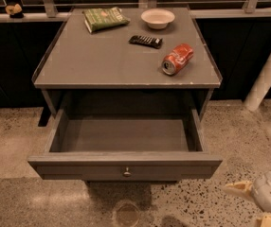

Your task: Close top drawer

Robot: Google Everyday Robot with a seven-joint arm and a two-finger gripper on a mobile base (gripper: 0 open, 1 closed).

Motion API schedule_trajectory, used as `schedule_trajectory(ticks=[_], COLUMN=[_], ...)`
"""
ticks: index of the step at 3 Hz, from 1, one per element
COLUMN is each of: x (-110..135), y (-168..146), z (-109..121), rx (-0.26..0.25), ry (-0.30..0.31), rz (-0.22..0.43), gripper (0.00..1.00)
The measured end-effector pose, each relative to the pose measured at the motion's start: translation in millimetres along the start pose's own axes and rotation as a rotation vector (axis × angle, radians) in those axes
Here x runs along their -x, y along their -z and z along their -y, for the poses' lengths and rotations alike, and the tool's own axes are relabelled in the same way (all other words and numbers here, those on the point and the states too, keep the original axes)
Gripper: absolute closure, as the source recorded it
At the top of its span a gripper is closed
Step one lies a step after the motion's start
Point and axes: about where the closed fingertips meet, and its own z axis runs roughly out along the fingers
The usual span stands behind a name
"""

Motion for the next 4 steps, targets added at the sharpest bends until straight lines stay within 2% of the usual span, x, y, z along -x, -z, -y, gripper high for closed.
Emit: schedule_trajectory(ticks=[1, 2, 3, 4], x=[-20.9, -22.0, -7.0, -5.4], y=[-39.7, -65.5, -67.1, -63.1], z=[13.7, 32.0, 49.2, 62.2], rx=[0.022, -0.066, -0.221, -0.278], ry=[-0.012, -0.069, -0.097, -0.099], rz=[0.047, 0.015, -0.013, -0.009], gripper=[0.00, 0.00, 0.00, 0.00])
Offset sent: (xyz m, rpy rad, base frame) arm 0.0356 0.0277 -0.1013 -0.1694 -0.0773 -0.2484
